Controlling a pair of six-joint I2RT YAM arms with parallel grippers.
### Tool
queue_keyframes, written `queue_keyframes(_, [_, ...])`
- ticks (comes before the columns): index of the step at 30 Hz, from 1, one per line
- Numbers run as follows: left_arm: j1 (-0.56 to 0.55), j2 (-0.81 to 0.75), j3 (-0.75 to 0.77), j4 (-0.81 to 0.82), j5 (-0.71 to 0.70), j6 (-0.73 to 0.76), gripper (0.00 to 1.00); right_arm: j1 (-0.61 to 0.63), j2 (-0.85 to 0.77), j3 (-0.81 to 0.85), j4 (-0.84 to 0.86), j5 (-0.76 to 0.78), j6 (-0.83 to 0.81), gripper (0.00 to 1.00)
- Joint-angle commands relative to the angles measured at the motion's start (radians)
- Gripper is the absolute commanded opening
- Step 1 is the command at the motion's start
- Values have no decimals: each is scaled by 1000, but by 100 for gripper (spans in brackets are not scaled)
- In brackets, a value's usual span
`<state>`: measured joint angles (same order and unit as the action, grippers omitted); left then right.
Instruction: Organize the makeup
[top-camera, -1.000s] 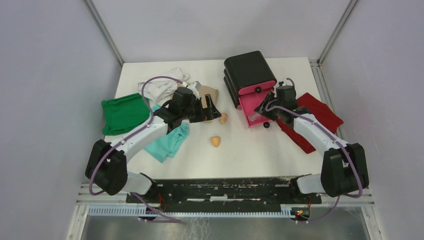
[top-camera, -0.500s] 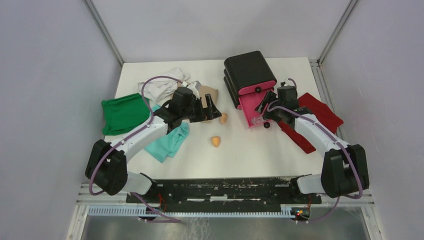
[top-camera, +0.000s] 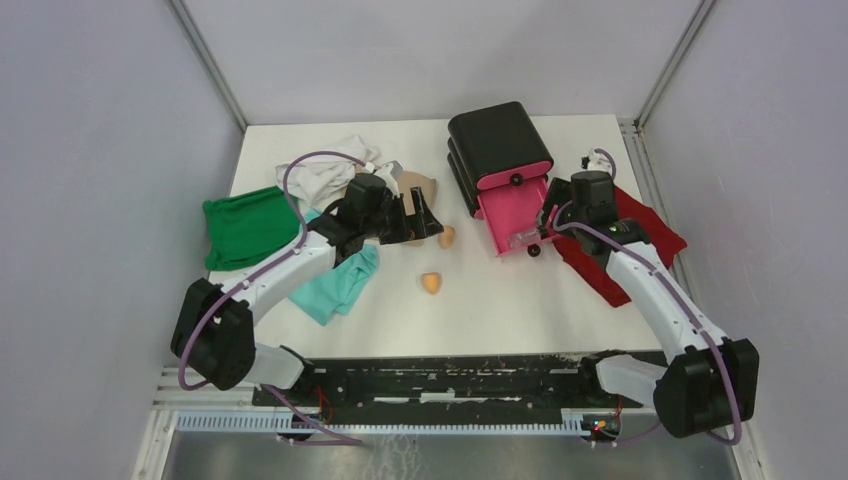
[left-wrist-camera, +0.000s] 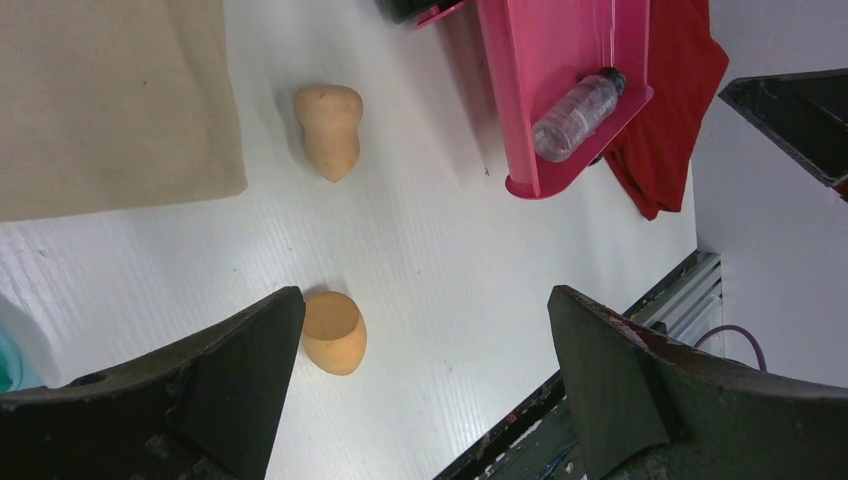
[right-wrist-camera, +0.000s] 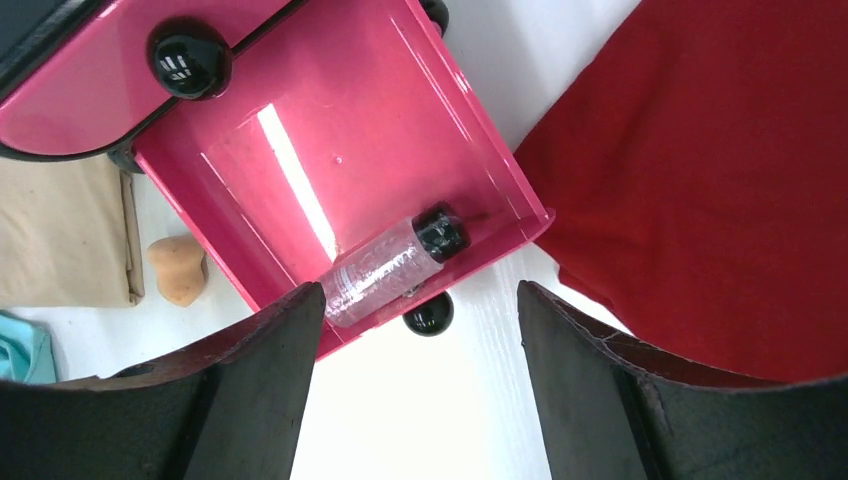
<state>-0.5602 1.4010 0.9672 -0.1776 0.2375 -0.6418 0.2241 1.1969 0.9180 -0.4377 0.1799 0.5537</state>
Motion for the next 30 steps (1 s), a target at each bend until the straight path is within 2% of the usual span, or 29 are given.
queue_keyframes(1, [4,4,37,42,17,11,99,-6,-90,8,-37,13,-96,77])
queue_keyframes(7, [3,17,48,49,22,10,99,-5,-203,-147,-38,-98,-114,68])
queue_keyframes(11, [3,32,58,52,30,8,99,-3,-351,-353,148,-200,-108,63])
queue_keyframes(13, [3,36,60,54,33,7,99,-2,-416,-442,240,-232,-101,66])
queue_keyframes(15, [3,40,61,59,35,5,99,-2,-432,-480,262,-210,-115,67])
queue_keyframes(20, [3,51,63,65,44,-2,99,0,-300,-449,301,-205,-135,67])
queue_keyframes(26, [3,47,64,61,35,-6,99,3,-126,-445,443,-216,-133,67])
queue_keyframes(30, [3,44,67,53,28,-4,99,8,-65,-436,510,-215,-155,66])
